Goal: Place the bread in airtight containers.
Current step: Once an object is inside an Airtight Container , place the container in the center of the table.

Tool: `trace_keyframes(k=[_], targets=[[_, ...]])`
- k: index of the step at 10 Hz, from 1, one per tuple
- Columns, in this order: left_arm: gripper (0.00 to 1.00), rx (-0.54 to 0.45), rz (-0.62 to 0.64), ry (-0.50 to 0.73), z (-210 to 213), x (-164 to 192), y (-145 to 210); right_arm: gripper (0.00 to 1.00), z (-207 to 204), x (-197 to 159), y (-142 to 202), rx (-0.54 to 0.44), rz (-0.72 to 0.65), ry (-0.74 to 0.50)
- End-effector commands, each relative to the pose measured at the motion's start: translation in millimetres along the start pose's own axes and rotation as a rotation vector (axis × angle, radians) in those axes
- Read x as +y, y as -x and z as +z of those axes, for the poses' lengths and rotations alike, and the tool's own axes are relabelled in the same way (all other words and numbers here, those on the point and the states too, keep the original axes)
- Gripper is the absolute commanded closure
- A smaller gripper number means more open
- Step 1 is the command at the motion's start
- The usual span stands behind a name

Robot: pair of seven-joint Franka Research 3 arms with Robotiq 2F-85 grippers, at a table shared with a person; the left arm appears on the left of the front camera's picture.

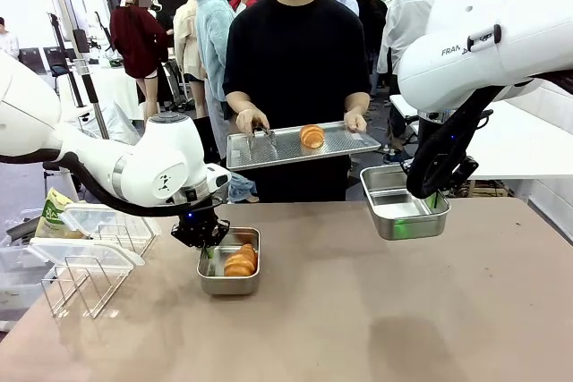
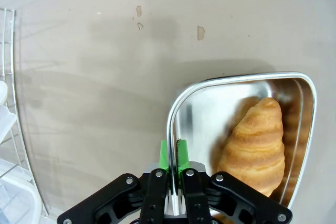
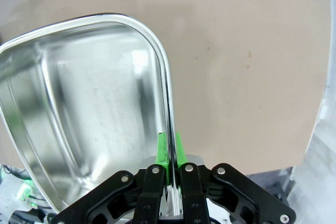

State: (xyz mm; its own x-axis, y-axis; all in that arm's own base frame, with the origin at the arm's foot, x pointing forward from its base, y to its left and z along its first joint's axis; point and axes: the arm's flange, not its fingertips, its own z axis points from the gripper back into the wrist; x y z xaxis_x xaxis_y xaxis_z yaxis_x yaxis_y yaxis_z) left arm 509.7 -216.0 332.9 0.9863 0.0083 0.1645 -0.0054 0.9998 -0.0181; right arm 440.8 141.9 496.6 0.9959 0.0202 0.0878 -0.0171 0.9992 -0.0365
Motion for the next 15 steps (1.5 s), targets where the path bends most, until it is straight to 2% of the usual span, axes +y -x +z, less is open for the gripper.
trace_keyframes(k=[1,4,10,15], targets=[[0.55,0.002,0.02,0.009,-1,-2,-3,1.0,1,-1,3,-0.004,0.0,0.001],[0.0,-0.004,0.021,-0.006,3,-1,-5,1.0,1,-1,3,-0.004,0.0,0.001],[0.0,0.048,0.036,-0.019,7,3,-5,1.0,1,-1,3,-0.004,0.0,0.001],[0.0,0.035,0.019,-0.018,2,5,-3,1.0,1,-1,3,-0.004,0.0,0.001]])
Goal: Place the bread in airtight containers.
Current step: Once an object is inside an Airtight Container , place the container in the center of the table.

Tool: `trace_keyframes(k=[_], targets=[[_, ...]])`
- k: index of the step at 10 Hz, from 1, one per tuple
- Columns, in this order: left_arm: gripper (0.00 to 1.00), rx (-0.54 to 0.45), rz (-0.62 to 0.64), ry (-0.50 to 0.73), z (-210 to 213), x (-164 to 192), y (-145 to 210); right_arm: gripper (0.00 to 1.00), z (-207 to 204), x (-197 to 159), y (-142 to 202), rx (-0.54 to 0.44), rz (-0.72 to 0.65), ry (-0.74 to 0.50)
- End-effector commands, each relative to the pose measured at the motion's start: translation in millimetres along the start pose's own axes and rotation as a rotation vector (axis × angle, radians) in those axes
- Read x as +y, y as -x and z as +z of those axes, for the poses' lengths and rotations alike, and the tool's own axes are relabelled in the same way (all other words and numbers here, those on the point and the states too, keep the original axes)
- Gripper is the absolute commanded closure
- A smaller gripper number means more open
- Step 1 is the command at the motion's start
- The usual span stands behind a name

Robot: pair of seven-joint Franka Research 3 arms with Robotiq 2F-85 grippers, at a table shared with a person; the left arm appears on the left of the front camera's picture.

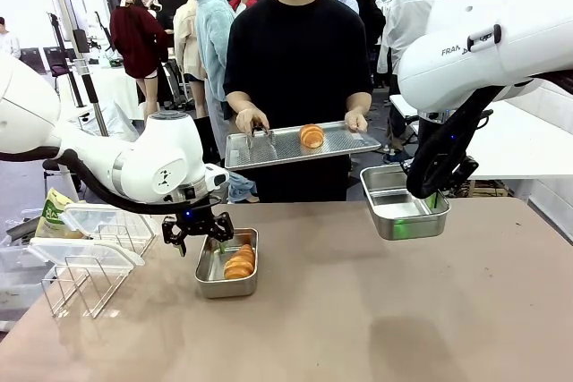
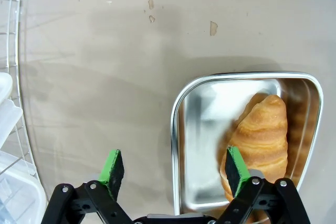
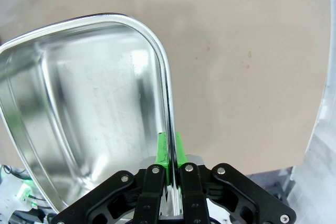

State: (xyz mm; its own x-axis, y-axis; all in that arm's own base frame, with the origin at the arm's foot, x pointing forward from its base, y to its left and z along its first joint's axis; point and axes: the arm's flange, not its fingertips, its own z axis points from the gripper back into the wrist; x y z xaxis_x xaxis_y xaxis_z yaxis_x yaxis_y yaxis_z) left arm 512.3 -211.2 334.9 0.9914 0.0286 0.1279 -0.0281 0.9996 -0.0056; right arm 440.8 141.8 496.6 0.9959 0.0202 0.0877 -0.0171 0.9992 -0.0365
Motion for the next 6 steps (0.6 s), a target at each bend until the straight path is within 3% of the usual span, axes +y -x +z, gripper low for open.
trace_keyframes(k=[1,6], targets=[[0.0,-0.002,-0.002,-0.002,0.2,0.5,-0.4,1.0,1.2,-0.6,2.6,-0.004,0.0,0.001],[0.0,-0.002,-0.002,-0.002,0.2,0.5,-0.4,1.0,1.2,-0.6,2.6,-0.004,0.0,0.001]])
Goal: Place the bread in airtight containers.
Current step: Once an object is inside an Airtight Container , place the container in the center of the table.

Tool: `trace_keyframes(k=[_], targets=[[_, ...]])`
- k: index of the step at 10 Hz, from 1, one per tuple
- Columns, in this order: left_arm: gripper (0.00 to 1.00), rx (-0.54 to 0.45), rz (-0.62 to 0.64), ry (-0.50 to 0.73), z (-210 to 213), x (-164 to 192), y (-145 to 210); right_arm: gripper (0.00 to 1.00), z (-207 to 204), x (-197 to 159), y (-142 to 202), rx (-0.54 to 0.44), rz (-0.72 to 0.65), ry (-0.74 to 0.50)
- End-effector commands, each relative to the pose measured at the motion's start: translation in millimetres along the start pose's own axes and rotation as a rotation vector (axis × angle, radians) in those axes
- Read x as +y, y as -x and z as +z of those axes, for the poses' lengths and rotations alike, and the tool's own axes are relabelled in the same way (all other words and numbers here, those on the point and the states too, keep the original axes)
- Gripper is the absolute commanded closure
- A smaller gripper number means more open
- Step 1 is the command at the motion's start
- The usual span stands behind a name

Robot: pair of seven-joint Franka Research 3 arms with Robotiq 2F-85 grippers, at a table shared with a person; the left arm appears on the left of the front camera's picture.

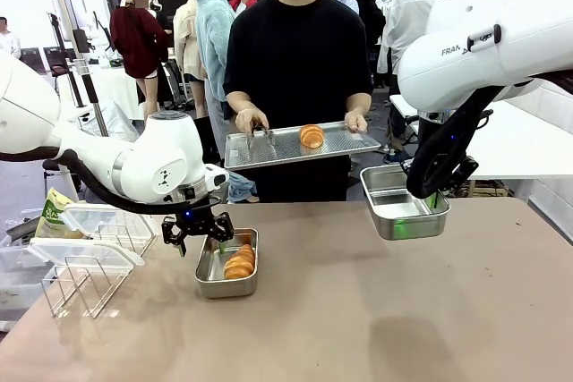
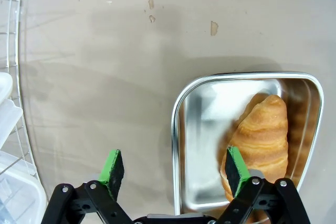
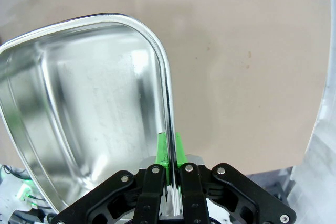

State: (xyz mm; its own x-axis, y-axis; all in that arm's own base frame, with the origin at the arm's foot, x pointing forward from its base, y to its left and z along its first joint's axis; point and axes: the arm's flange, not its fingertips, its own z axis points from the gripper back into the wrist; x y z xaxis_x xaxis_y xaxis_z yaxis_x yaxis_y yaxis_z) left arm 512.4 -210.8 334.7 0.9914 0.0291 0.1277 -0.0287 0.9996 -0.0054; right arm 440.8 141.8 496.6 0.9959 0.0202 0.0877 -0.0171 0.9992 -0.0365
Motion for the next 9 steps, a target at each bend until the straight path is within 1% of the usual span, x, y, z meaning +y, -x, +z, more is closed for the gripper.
trace_keyframes(k=[1,2,3,5,6,7,8,9], targets=[[0.0,0.0,0.0,0.0,0,0,0,1.0,1,-1,3,-0.004,0.0,0.001],[0.0,-0.003,-0.066,0.054,30,1,7,1.0,1,-1,3,-0.004,0.0,0.001],[0.0,0.013,-0.18,0.069,61,2,14,1.0,1,-1,3,-0.004,0.0,0.001],[0.0,-0.025,-0.29,0.152,115,13,33,1.0,1,-1,3,-0.004,0.0,0.001],[0.0,-0.036,-0.349,0.152,140,22,45,1.0,1,-1,3,-0.004,0.0,0.001],[0.0,-0.034,-0.467,0.115,163,30,60,1.0,1,-1,3,-0.004,0.0,0.001],[0.0,-0.089,-0.544,0.123,179,30,72,1.0,1,-1,3,-0.004,0.0,0.001],[0.0,-0.164,-0.602,0.146,194,29,85,1.0,1,-1,3,-0.004,0.0,0.001]])
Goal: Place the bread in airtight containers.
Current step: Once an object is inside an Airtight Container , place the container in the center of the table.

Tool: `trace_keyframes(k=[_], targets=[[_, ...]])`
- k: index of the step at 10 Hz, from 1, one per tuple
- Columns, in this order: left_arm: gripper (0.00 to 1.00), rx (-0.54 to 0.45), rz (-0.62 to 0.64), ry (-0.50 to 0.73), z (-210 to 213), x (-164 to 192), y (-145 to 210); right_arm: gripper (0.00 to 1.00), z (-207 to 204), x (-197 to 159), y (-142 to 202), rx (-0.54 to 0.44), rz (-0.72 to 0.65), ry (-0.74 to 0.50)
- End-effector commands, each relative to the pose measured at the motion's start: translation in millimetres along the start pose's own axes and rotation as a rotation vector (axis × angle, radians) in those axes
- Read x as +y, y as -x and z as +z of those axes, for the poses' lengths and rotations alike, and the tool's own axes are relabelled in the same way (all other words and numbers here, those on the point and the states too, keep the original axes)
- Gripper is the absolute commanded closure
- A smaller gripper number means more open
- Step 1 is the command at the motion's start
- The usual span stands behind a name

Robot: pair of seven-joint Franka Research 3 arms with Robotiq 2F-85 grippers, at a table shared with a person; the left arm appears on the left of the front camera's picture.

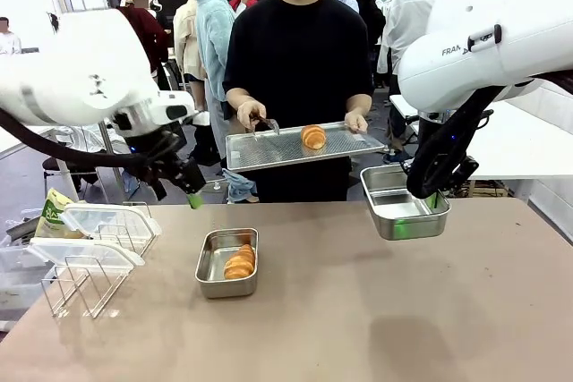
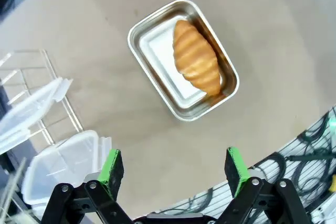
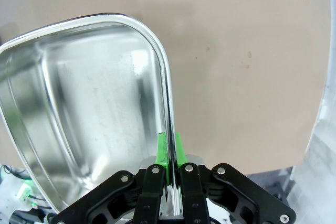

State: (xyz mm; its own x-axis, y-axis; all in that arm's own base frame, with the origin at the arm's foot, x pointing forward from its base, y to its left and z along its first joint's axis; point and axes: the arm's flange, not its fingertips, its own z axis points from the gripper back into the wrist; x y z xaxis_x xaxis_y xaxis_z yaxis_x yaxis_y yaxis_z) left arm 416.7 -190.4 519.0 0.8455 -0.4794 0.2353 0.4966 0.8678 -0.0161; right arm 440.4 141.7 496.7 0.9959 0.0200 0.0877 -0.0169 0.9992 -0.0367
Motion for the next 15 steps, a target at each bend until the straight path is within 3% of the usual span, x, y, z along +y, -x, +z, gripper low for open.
trace_keyframes(k=[1,5,6,15], targets=[[0.0,-0.111,-0.111,0.018,10,-8,22,1.0,1,0,2,-0.004,0.0,0.001],[0.0,-0.078,-0.149,0.058,6,-12,20,1.0,1,0,2,-0.004,0.0,0.001],[0.0,-0.075,-0.14,0.006,18,-19,21,1.0,1,0,2,-0.004,0.0,0.001],[0.0,-0.075,-0.14,0.006,18,-19,21,1.0,1,0,2,-0.004,0.0,0.001]])
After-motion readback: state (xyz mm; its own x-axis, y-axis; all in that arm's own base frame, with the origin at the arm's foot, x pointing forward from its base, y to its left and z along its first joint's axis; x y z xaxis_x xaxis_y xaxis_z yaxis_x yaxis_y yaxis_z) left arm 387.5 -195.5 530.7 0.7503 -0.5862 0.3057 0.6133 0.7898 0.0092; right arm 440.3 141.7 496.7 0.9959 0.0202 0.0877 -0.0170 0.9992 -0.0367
